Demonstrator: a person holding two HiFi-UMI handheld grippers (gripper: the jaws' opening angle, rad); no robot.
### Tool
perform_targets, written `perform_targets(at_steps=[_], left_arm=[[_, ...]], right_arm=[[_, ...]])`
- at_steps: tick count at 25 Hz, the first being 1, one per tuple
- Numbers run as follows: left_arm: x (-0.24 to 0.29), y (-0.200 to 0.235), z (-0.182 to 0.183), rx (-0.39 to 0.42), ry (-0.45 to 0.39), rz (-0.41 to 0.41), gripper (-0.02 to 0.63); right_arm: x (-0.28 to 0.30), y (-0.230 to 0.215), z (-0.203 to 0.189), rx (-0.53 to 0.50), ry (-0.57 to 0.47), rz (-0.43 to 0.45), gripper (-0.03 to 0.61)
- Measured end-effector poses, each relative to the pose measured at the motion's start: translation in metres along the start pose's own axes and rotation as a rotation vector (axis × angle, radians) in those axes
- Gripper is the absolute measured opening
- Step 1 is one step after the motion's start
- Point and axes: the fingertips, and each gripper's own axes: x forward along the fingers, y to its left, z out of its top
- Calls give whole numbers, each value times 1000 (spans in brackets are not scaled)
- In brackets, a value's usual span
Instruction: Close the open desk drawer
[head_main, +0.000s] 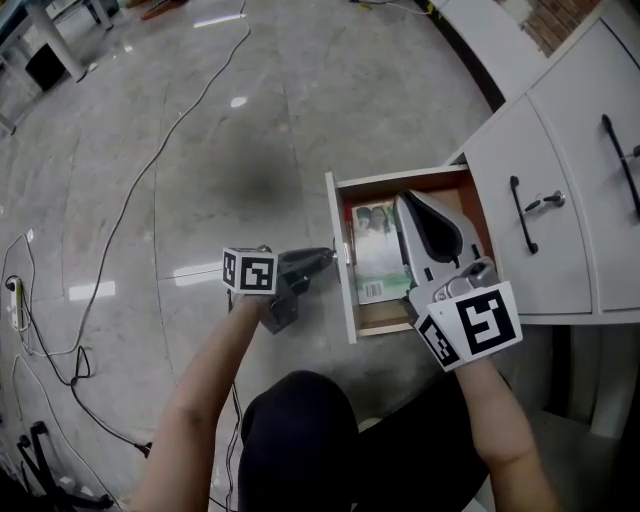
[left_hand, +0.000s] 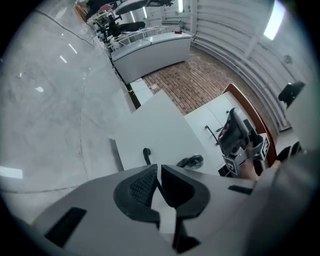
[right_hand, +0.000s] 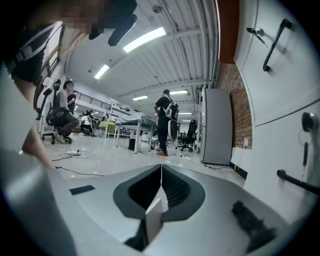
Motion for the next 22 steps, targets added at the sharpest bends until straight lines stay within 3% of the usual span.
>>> perform_targets(at_steps=[2,5,9,12,14,16,22], left_arm=[[3,2,-4,-25,-2,-5,19],[4,10,-7,-79,-15,-10,104],[10,8,-17,-108,8,-67,126],[16,5,-24,-143,1,-111,124],[17,-1,-26,-209,-31,-160,117],[18,-6,-25,-261,-70,-203,74],[19,3,-26,-241,-66,-141,40]], right_arm=[[-1,2,4,25,-10,2,14],[-2,5,8,30,-19,7,14],[-5,7,4,5,1,6,14],[-6,5,2,-12,15,-3,14],[-7,4,5,-7,13,-8,14],[-7,4,11,5,-3,-7,14],[-8,11,15,-2,-17,12,14]])
